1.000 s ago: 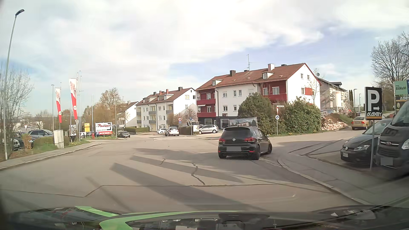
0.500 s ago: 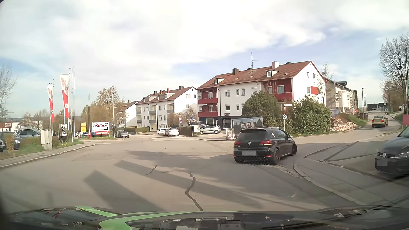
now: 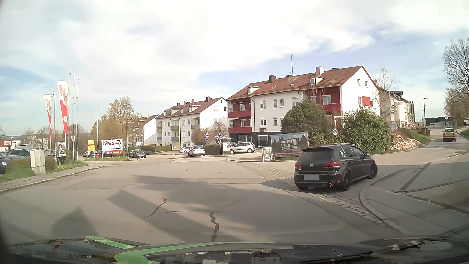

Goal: Follow the waypoints while adhering to traffic rules and regulations

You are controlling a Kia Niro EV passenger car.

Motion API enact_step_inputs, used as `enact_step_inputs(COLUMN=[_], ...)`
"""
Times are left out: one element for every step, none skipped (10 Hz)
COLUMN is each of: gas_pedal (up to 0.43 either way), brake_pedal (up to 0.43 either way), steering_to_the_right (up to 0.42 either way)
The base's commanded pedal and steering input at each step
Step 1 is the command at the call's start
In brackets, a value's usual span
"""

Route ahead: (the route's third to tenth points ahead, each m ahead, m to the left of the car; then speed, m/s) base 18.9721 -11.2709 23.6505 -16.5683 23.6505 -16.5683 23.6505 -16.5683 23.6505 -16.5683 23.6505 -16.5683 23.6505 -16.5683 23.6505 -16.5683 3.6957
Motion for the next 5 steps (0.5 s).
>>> enact_step_inputs(gas_pedal=[0.000,0.000,0.000,0.000,0.000], brake_pedal=[0.152,0.140,0.140,0.152,0.183], steering_to_the_right=[-0.016,-0.015,-0.011,-0.006,-0.006])
